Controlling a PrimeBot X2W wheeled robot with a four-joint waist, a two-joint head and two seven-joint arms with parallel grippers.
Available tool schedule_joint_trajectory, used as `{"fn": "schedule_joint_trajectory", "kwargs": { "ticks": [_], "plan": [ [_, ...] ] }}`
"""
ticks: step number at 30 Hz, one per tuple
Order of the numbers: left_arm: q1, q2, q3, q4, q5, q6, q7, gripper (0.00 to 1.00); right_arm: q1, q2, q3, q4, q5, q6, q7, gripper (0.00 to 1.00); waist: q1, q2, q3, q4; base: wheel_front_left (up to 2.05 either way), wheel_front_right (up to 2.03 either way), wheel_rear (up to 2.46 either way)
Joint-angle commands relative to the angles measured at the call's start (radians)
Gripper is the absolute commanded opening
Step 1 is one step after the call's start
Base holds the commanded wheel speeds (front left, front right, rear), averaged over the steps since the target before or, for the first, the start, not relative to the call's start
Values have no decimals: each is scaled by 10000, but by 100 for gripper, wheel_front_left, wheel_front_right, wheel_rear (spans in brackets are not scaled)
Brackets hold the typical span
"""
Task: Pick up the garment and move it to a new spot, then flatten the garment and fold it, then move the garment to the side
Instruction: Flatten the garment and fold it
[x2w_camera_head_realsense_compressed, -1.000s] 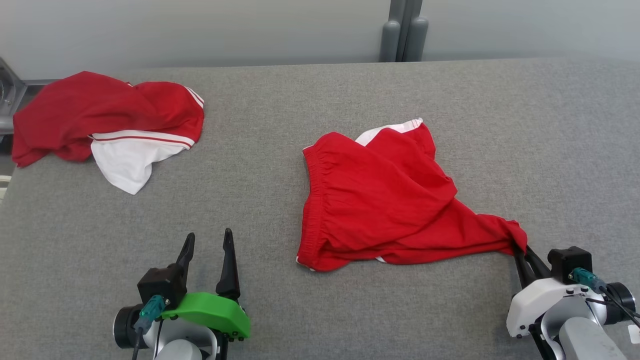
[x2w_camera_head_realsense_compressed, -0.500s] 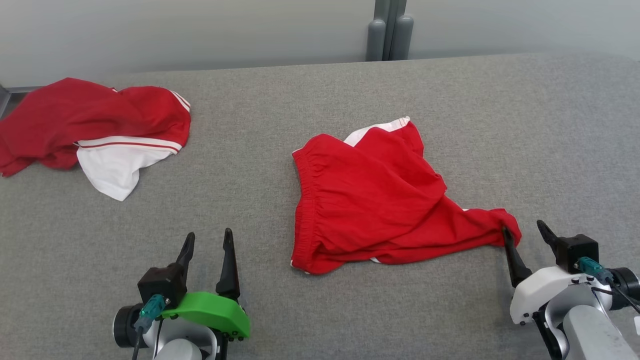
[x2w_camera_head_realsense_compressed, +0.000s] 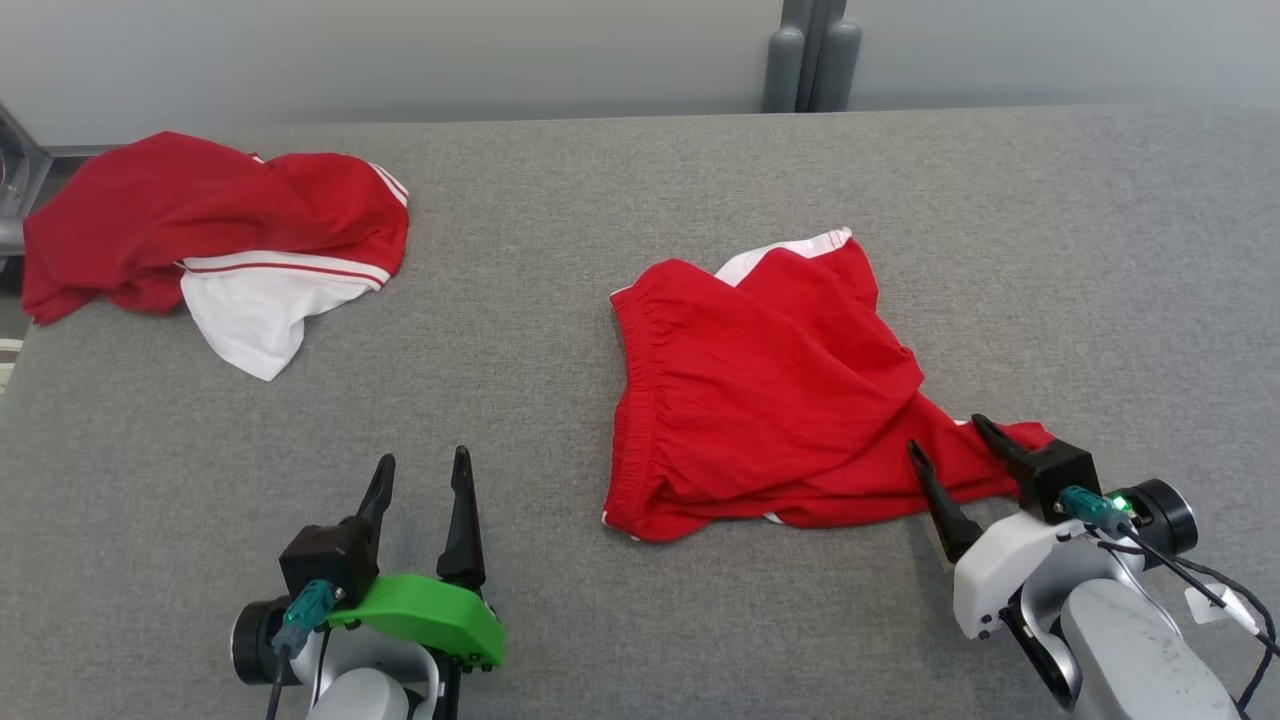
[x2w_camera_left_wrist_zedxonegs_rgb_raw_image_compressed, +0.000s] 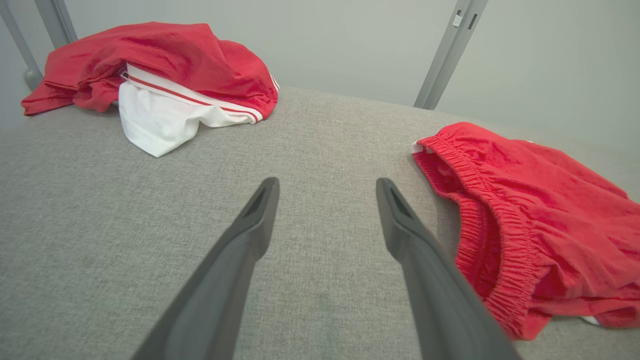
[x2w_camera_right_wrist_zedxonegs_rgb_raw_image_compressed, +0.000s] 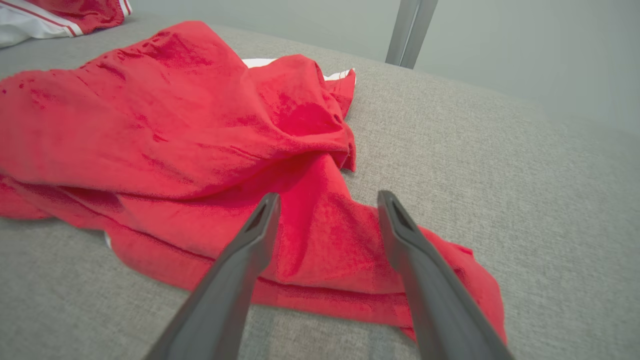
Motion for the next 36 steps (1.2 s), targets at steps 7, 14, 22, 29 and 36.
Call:
{"fn": "schedule_joint_trajectory", "kwargs": {
  "ticks": [7,14,22,29,36],
  "plan": [
    [-205,-71,36,43,9,-54,9,100,-949,-198,773,1344,364,1,845,12,0,0,188,532,0,0,0],
    [-20,-99,171,60,55,-8,8,100,-1009,-347,1030,810,826,1,224,0,0,0,107,556,0,0,0],
    [4,-124,212,-8,151,-6,8,100,-836,-252,720,-913,744,1,-116,0,0,0,121,271,0,0,0],
    [-243,-191,83,-27,250,-184,8,100,-1919,35,601,-633,696,1,420,0,0,0,288,555,0,0,0],
    [-544,-366,-122,-130,390,-335,8,100,-3851,167,522,1668,649,1,451,0,0,0,598,1193,0,0,0]
  ]
}}
